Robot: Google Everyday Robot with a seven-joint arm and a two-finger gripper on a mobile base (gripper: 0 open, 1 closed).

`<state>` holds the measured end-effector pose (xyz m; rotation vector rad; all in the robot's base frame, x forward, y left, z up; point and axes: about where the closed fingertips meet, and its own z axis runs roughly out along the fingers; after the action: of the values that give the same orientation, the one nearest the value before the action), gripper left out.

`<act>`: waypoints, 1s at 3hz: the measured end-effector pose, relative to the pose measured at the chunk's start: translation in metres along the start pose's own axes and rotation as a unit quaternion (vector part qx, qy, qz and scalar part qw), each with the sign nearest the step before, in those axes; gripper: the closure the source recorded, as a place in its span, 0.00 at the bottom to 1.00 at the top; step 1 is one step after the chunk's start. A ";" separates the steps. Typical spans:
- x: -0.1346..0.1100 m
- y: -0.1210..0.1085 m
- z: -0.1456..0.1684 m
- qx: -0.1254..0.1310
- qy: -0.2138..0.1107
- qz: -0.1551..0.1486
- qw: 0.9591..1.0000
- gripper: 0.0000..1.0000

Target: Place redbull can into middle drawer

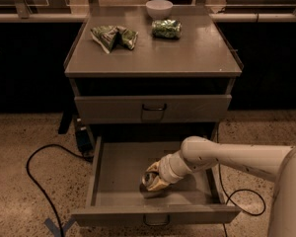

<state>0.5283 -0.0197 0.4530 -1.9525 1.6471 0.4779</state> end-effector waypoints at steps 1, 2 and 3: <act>0.000 0.000 0.000 0.000 0.000 0.000 1.000 1.00; 0.001 -0.003 0.010 0.003 -0.007 0.003 1.000 1.00; 0.000 -0.019 0.034 0.009 -0.013 0.005 1.000 1.00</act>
Offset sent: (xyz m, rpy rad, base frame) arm 0.0107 0.0098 -0.0148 0.0358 -0.0037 -0.0195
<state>0.5494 0.0029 0.4290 -1.9181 1.6405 0.4880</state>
